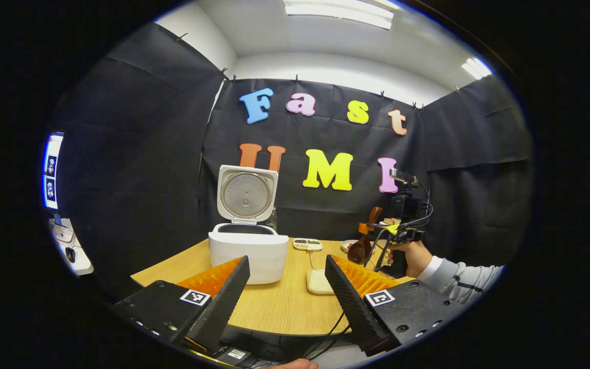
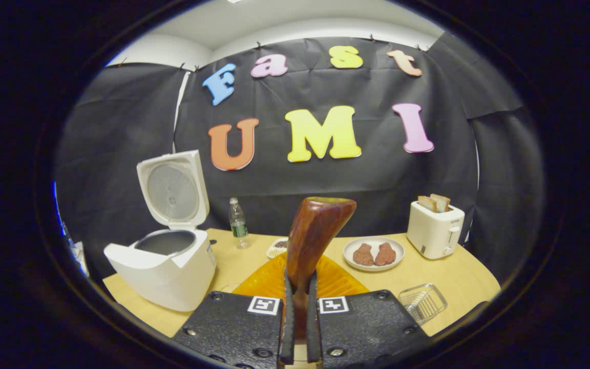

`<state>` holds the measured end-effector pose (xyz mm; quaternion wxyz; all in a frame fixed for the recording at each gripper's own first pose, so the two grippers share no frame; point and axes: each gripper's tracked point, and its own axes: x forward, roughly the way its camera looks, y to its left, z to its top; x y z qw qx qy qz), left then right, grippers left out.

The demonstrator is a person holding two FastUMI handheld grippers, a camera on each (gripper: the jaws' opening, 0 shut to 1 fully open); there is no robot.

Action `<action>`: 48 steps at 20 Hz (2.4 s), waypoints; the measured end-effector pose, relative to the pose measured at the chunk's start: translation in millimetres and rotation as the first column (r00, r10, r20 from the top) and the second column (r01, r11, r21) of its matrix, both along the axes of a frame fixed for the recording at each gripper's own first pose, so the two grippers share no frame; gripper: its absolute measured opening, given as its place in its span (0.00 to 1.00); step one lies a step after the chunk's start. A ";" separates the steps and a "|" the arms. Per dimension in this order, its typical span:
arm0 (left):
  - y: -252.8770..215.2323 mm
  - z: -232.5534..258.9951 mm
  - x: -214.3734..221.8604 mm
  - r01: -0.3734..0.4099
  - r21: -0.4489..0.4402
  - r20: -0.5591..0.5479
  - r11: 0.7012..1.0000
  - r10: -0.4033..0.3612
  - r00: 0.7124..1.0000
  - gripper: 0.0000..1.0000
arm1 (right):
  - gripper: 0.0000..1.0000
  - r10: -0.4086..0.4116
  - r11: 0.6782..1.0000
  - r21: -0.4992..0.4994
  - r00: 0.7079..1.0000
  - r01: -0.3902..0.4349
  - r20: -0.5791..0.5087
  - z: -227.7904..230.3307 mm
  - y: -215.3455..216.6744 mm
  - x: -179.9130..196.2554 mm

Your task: Close the left gripper, press the button to open the rice cooker; take a wooden spoon from the chopstick holder with the right hand, scoop a spoonful of rice and pour it into the rice cooker, then put the wooden spoon back into the chopstick holder.

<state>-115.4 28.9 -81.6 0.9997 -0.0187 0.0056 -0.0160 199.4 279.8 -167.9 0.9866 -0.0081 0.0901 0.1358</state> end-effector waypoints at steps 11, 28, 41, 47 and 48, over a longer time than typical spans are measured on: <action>6.4 3.6 0.7 -0.014 0.007 -0.001 1.000 0.014 1.000 0.94 | 0.14 -0.052 0.924 -0.381 0.996 0.023 -0.066 -81.6 9.3 0.3; 3.7 -3.8 7.3 -0.015 0.019 -0.023 1.000 0.015 1.000 0.94 | 0.14 0.087 0.982 0.187 0.961 -0.037 -0.264 -88.9 48.0 -17.1; 0.4 -6.5 14.7 -0.019 0.051 -0.035 0.998 0.021 0.999 0.94 | 0.14 0.055 0.778 0.607 0.944 0.164 -0.326 -70.3 -11.8 -8.6; -2.1 -9.6 22.8 -0.024 0.081 -0.049 0.996 0.028 0.998 0.94 | 0.13 0.056 0.514 0.818 0.941 0.259 -0.334 -49.1 -50.2 -10.5; -1.9 -9.9 24.1 -0.024 0.085 -0.050 0.996 0.029 0.998 0.94 | 0.13 0.075 0.461 0.847 0.939 0.266 -0.336 -46.2 -53.3 -10.4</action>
